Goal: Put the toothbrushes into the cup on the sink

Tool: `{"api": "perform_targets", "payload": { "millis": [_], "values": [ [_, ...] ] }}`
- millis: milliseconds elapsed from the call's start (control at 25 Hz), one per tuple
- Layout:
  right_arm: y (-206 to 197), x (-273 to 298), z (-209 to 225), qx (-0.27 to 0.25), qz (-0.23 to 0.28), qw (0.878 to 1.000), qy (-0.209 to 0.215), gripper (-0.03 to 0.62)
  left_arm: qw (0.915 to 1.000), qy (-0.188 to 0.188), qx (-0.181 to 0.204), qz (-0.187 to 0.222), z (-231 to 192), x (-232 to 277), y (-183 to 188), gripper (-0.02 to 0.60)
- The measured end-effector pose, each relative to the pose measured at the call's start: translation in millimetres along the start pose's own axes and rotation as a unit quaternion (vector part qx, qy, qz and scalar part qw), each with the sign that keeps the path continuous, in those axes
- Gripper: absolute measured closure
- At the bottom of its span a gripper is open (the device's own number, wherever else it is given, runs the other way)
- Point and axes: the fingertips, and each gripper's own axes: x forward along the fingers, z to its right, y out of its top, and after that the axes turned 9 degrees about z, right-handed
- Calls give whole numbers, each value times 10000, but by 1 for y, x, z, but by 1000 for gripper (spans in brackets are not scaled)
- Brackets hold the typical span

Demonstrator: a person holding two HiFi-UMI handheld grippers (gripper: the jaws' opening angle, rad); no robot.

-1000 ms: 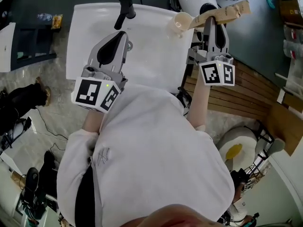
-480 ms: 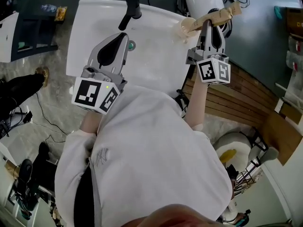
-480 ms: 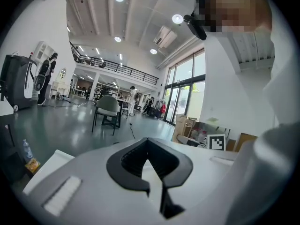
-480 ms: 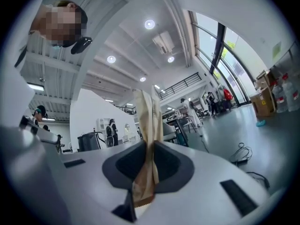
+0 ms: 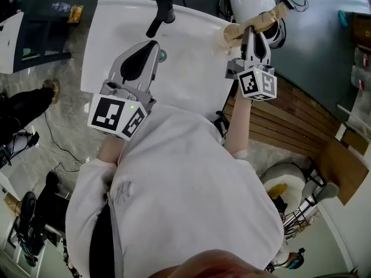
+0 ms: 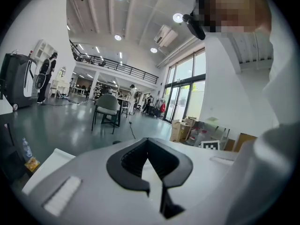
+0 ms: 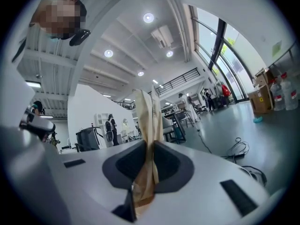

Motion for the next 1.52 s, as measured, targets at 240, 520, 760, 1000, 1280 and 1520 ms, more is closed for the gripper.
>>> {"api": "perform_targets", "payload": {
  "millis": [240, 520, 760, 1000, 1280, 1520],
  "values": [
    [-8, -5, 12, 175, 12, 9996, -215, 542, 10000, 5, -11, -33, 0, 1, -2, 584],
    [-6, -3, 13, 57, 6, 9997, -229, 543, 10000, 5, -8, -17, 0, 0, -1, 584],
    [-19, -8, 17, 49, -112, 9994, -316, 543, 10000, 0, -4, -23, 0, 1, -1, 584],
    [-28, -14, 19, -177, -303, 9987, -372, 542, 10000, -37, -12, -9, 1, 2, -2, 584],
    [-46, -23, 15, -572, -755, 9949, -347, 542, 9999, -106, -12, 12, 6, 3, -1, 584],
    [-63, -27, 15, -796, -1175, 9892, -360, 542, 9999, -113, -10, 43, 6, 2, 0, 584]
  ]
}}
